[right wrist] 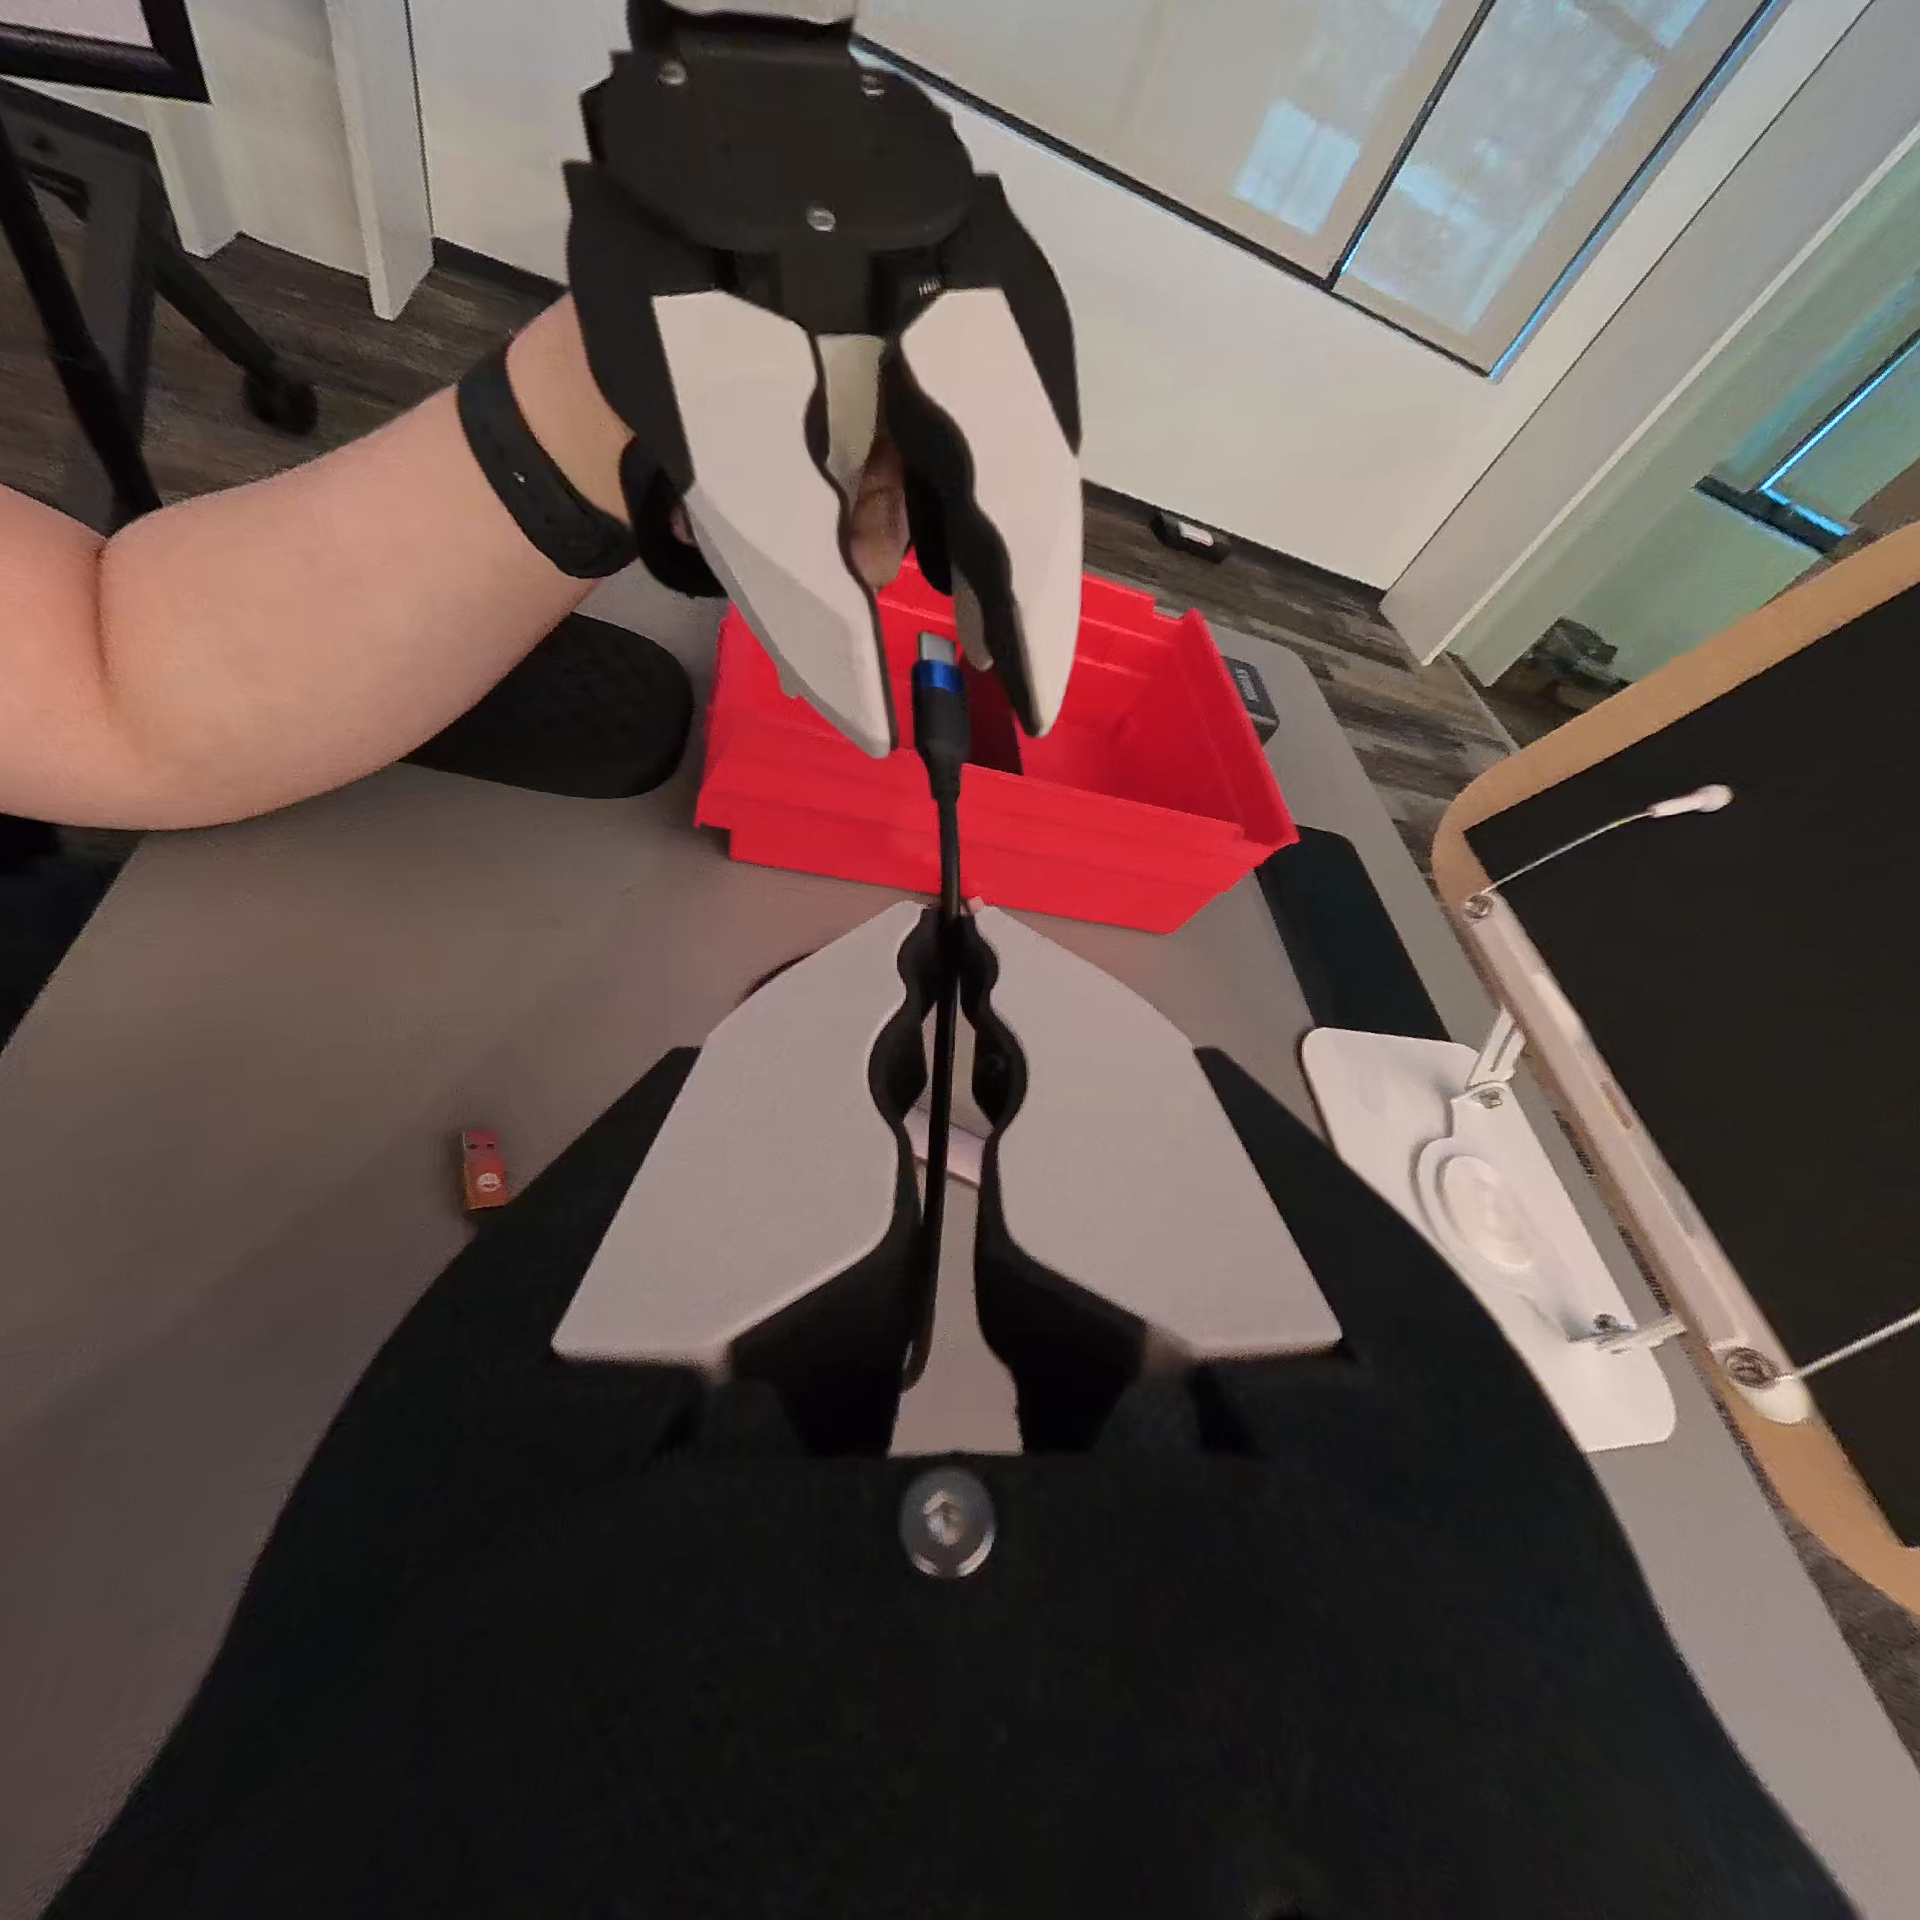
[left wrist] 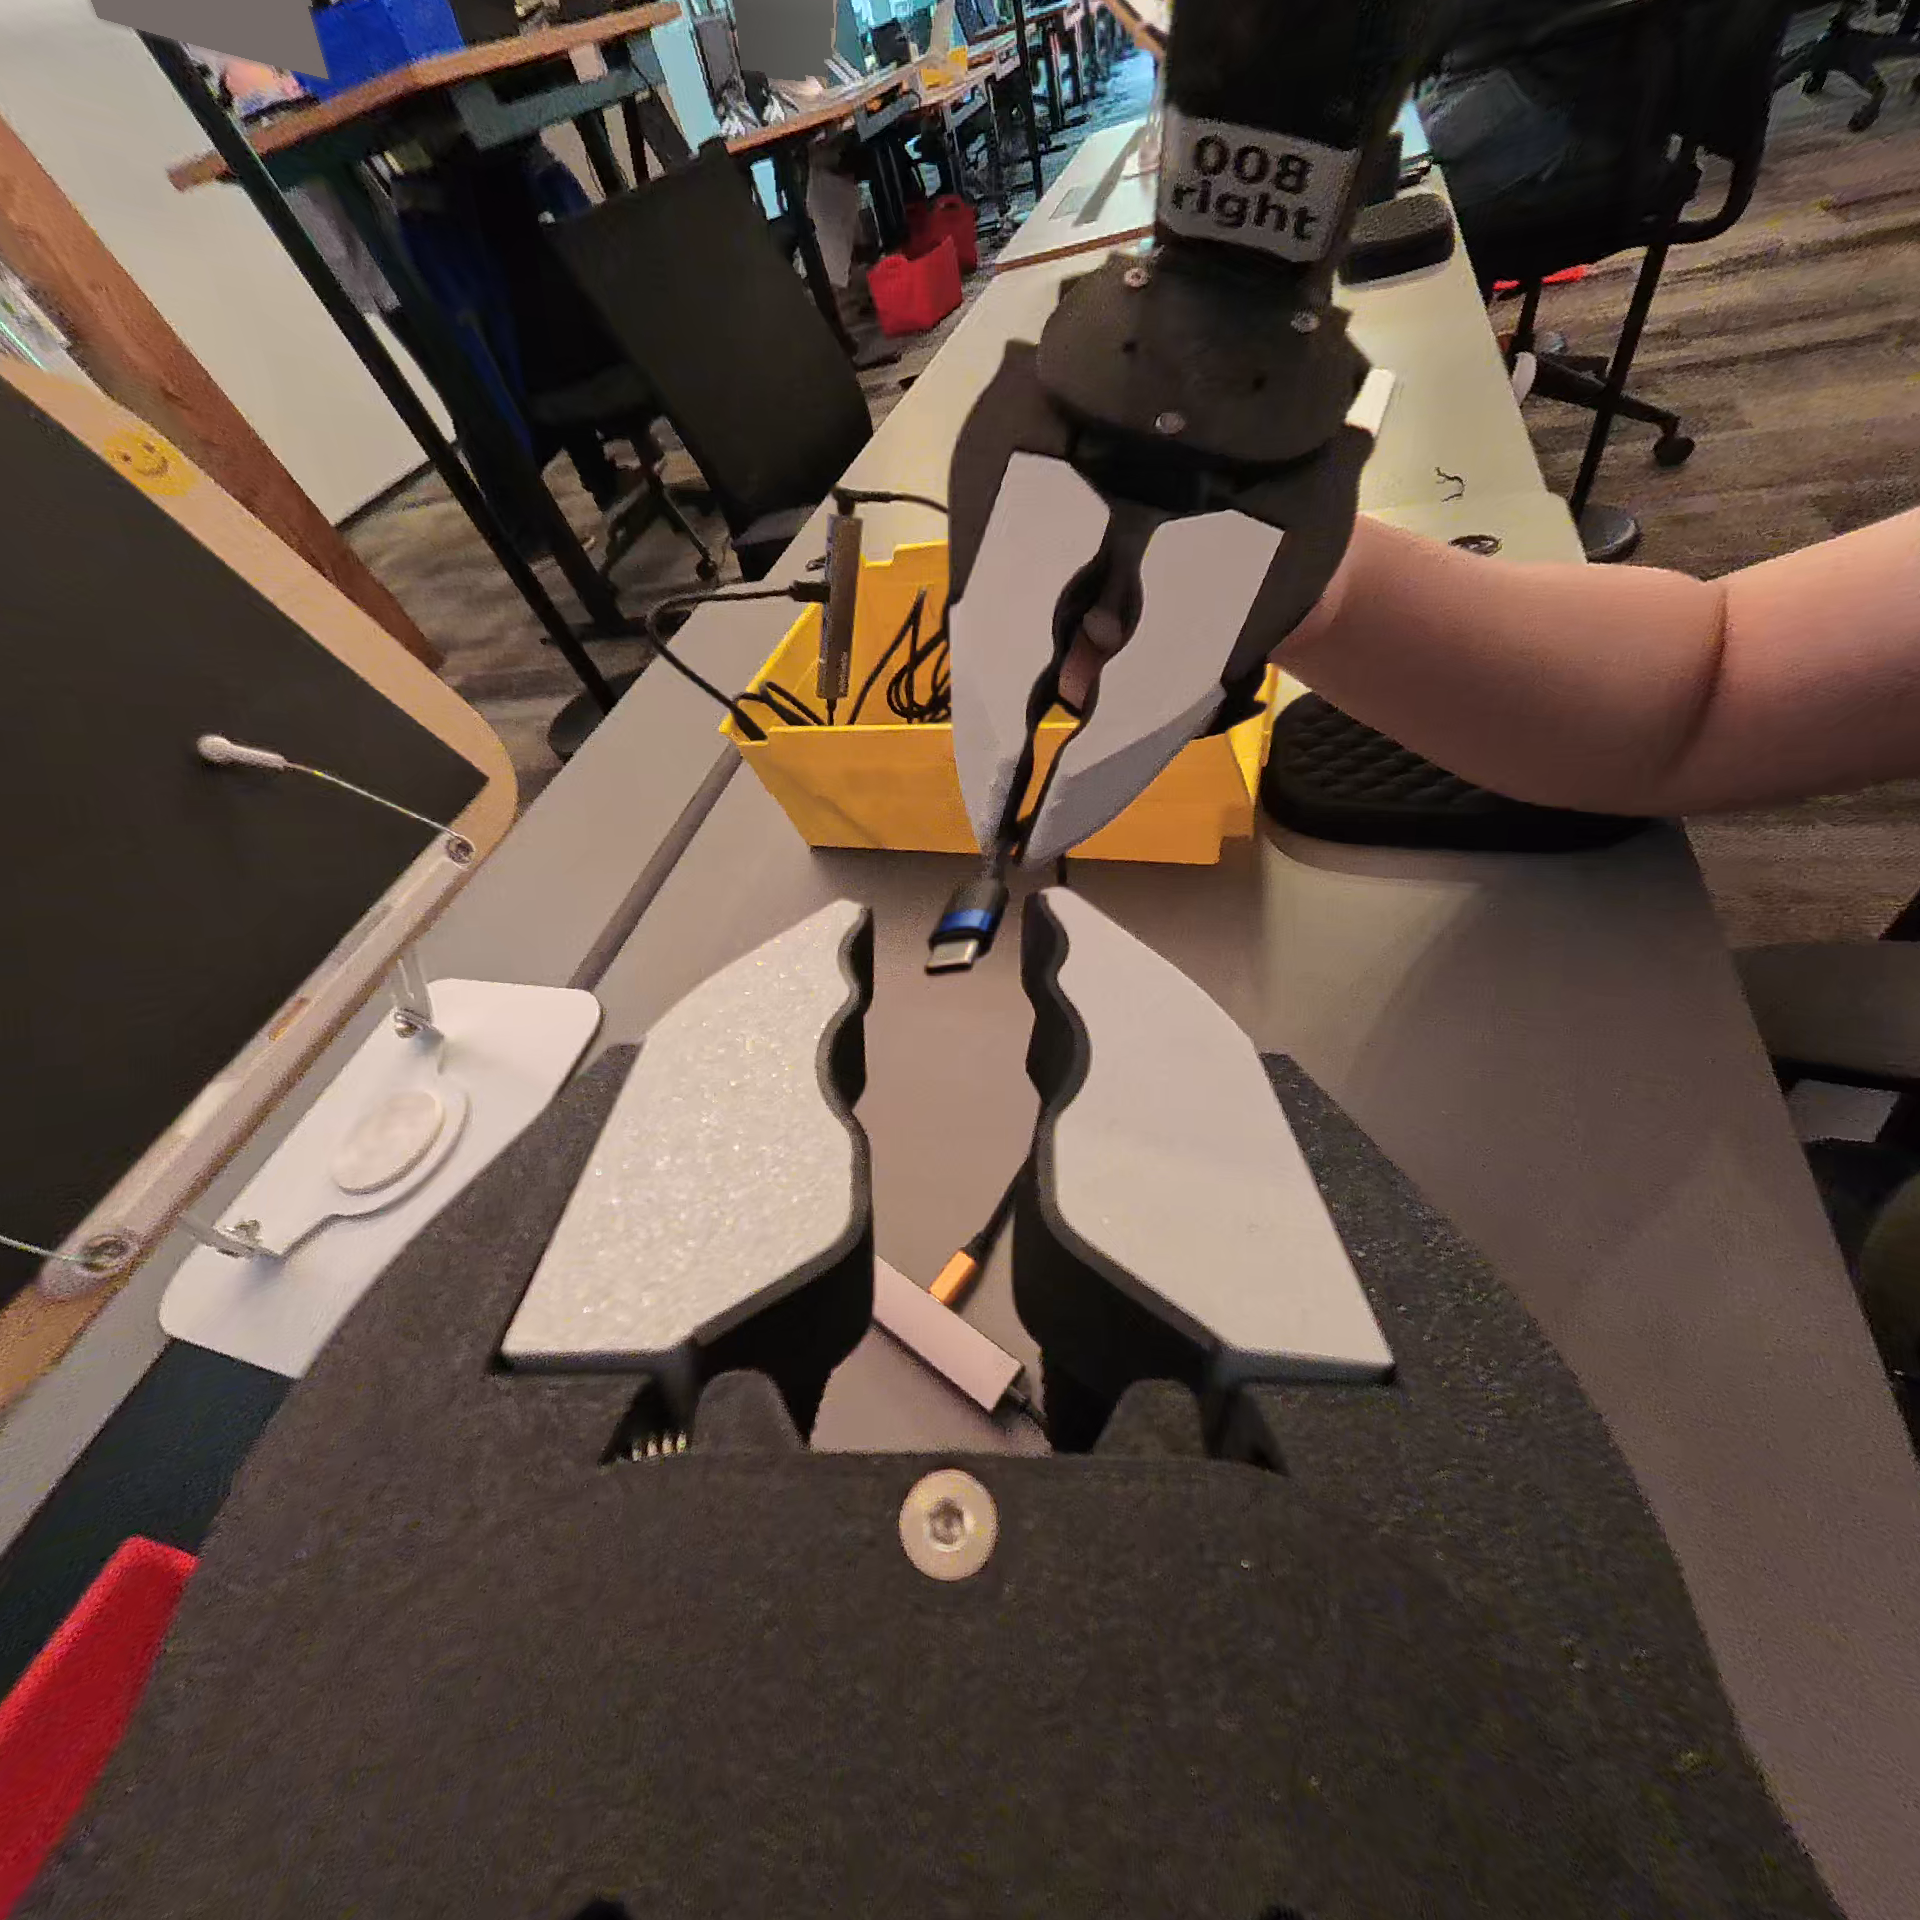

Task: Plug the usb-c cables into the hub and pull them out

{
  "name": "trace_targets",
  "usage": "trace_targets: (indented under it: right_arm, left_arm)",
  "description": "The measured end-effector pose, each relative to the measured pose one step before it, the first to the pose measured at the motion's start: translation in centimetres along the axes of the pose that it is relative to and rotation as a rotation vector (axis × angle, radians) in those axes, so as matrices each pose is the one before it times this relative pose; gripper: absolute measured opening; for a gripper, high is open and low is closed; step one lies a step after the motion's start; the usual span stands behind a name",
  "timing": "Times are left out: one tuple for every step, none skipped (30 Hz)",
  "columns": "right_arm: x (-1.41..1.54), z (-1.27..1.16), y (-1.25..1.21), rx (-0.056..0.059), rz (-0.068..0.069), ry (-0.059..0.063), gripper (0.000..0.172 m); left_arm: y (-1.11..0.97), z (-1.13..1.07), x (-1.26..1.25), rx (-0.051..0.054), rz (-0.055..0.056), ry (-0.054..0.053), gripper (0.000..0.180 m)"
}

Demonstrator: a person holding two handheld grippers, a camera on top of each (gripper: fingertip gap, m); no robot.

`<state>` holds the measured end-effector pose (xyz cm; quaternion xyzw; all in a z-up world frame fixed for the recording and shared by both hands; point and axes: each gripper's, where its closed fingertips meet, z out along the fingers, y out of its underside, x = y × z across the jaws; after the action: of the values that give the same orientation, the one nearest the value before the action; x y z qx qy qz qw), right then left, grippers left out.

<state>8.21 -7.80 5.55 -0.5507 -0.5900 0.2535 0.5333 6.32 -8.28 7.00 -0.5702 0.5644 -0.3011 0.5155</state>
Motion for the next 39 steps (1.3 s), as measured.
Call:
trace_targets:
  right_arm:
    - [0.131, -0.028, -0.086, 0.0028, -0.0158, 0.0160, 0.004]
    - [0.036, 0.004, -0.021, -0.0010, -0.0161, 0.0095, 0.004]
    - [-0.096, 0.029, 0.035, -0.0061, -0.0142, 0.0001, 0.004]
    - [0.014, 0.052, 0.047, -0.0074, -0.0147, 0.0083, 0.004]
    - [-0.007, 0.069, 0.031, -0.0065, -0.0132, 0.0070, 0.004]
    - [-0.043, 0.064, 0.026, -0.0055, -0.0108, 0.0029, 0.004]
    - [0.044, 0.045, 0.002, -0.0030, -0.0100, 0.0084, 0.004]
    - [0.058, 0.029, 0.007, -0.0024, -0.0081, 0.0077, 0.004]
    - [0.000, 0.015, -0.003, -0.0007, -0.0071, 0.0035, 0.004]
    - [0.035, 0.025, 0.018, -0.0019, -0.0065, 0.0046, 0.004]
    - [0.089, 0.011, 0.000, -0.0001, -0.0090, 0.0095, 0.004]
    - [0.042, 0.018, 0.027, -0.0019, -0.0110, 0.0065, 0.004]
    - [0.006, 0.022, 0.084, -0.0071, -0.0106, 0.0032, 0.004]
    - [0.008, 0.006, 0.028, -0.0031, -0.0085, 0.0038, 0.004]
    - [0.005, -0.013, -0.017, -0.0002, -0.0055, 0.0018, 0.004]
    - [0.015, -0.021, -0.038, 0.0015, -0.0048, 0.0023, 0.004]
    - [0.035, -0.002, -0.006, -0.0018, -0.0040, 0.0035, 0.004]
    - [0.017, 0.008, 0.025, -0.0036, -0.0049, 0.0027, 0.004]
    - [-0.010, 0.018, 0.044, -0.0043, -0.0056, 0.0013, 0.004]
    - [0.012, 0.024, 0.012, -0.0019, -0.0080, 0.0050, 0.004]
    - [-0.020, 0.036, -0.011, -0.0002, -0.0080, 0.0025, 0.004]
    - [-0.010, 0.045, 0.027, -0.0033, -0.0049, 0.0023, 0.004]
    - [0.027, 0.032, 0.015, -0.0020, -0.0065, 0.0046, 0.004]
    - [0.050, -0.005, -0.024, 0.0005, -0.0079, 0.0071, 0.004]
    - [0.065, -0.014, -0.022, 0.0002, -0.0062, 0.0070, 0.004]
    - [0.078, -0.015, -0.009, -0.0003, -0.0032, 0.0061, 0.004]
    - [0.021, 0.009, 0.018, -0.0011, 0.0004, 0.0008, 0.004]
    - [-0.011, 0.022, 0.034, -0.0001, 0.0028, -0.0008, 0.004]
    - [0.089, -0.003, -0.023, 0.0052, 0.0020, 0.0062, 0.004]
    - [0.190, -0.014, -0.100, 0.0116, 0.0026, 0.0142, 0.004]
    - [0.215, -0.036, -0.106, 0.0124, 0.0066, 0.0133, 0.004]
    - [0.202, -0.010, -0.054, 0.0085, 0.0138, 0.0087, 0.005]
    - [0.192, -0.023, -0.064, 0.0084, 0.0197, 0.0042, 0.008]
    - [0.211, -0.041, -0.119, 0.0125, 0.0231, 0.0055, 0.012]
    - [0.240, -0.062, -0.221, 0.0190, 0.0248, 0.0072, 0.015]
    - [0.188, -0.121, -0.369, 0.0263, 0.0267, 0.0045, 0.016]
    - [-0.051, -0.154, -0.565, 0.0365, 0.0285, -0.0093, 0.015]
    - [-0.305, -0.135, -0.724, 0.0446, 0.0331, -0.0232, 0.014]
    - [-0.705, -0.017, -0.795, 0.0514, 0.0393, -0.0456, 0.010]
  left_arm:
    - [0.144, 0.054, 0.021, -0.0003, -0.0101, 0.0115, 0.026]
    - [0.095, 0.057, -0.009, 0.0026, -0.0047, 0.0072, 0.027]
    - [0.059, 0.062, -0.158, 0.0006, -0.0046, -0.0046, 0.027]
    - [-0.039, 0.065, -0.149, 0.0027, -0.0054, -0.0041, 0.026]
    - [-0.114, 0.049, -0.004, 0.0075, -0.0033, 0.0030, 0.026]
    - [-0.060, 0.057, 0.138, 0.0030, -0.0018, 0.0100, 0.025]
    - [0.099, 0.079, 0.157, -0.0068, -0.0005, 0.0102, 0.020]
    - [0.266, 0.103, 0.029, -0.0171, 0.0012, 0.0017, 0.019]
    - [0.302, 0.124, -0.088, -0.0190, 0.0049, -0.0069, 0.019]
    - [0.231, 0.103, -0.020, -0.0136, 0.0021, -0.0022, 0.019]
    - [0.180, 0.084, 0.056, -0.0111, -0.0027, 0.0058, 0.015]
    - [0.017, 0.071, 0.079, -0.0019, -0.0053, 0.0081, 0.013]
    - [-0.105, 0.036, 0.088, 0.0051, -0.0019, 0.0077, 0.012]
    - [-0.116, 0.034, 0.043, 0.0057, 0.0003, 0.0032, 0.012]
    - [-0.128, 0.011, 0.085, 0.0072, -0.0001, 0.0043, 0.012]
    - [-0.105, 0.000, 0.166, 0.0068, 0.0000, 0.0081, 0.015]
    - [-0.070, 0.017, 0.250, 0.0031, 0.0011, 0.0123, 0.022]
    - [0.004, 0.012, 0.139, -0.0026, 0.0030, 0.0051, 0.023]
    - [0.067, 0.038, 0.003, -0.0071, 0.0039, -0.0033, 0.023]
    - [0.101, 0.040, -0.128, -0.0091, 0.0053, -0.0106, 0.021]
    - [0.057, 0.012, -0.220, -0.0041, 0.0050, -0.0149, 0.011]
    - [-0.057, 0.014, -0.072, 0.0037, -0.0039, -0.0010, 0.011]
    - [-0.080, -0.004, 0.008, 0.0063, -0.0129, 0.0071, 0.011]
    - [-0.054, 0.004, -0.060, 0.0058, -0.0125, 0.0039, 0.011]
    - [-0.004, 0.016, -0.039, 0.0024, -0.0071, 0.0040, 0.011]
    - [0.039, 0.023, -0.033, -0.0012, -0.0021, 0.0019, 0.011]
    - [0.017, 0.013, -0.006, -0.0035, -0.0009, 0.0019, 0.011]
    - [-0.074, 0.025, 0.019, -0.0004, -0.0035, 0.0022, 0.010]
    - [-0.205, 0.002, -0.113, 0.0070, -0.0047, -0.0072, 0.010]
    - [-0.282, -0.020, -0.131, 0.0120, -0.0098, -0.0065, 0.010]
    - [-0.244, -0.010, -0.136, 0.0093, -0.0149, -0.0031, 0.010]
    - [-0.202, -0.017, -0.213, 0.0081, -0.0177, -0.0061, 0.010]
    - [-0.160, -0.021, -0.283, 0.0084, -0.0200, -0.0099, 0.010]
    - [-0.140, -0.067, -0.317, 0.0110, -0.0158, -0.0109, 0.010]
    - [-0.072, -0.103, -0.364, 0.0092, -0.0133, -0.0127, 0.010]
    - [-0.012, -0.153, -0.547, 0.0068, -0.0125, -0.0232, 0.010]
    - [-0.071, -0.209, -0.692, 0.0102, -0.0193, -0.0302, 0.010]
    - [-0.161, -0.254, -0.552, 0.0158, -0.0246, -0.0193, 0.010]
    - [-0.298, -0.294, -0.345, 0.0249, -0.0206, -0.0066, 0.010]
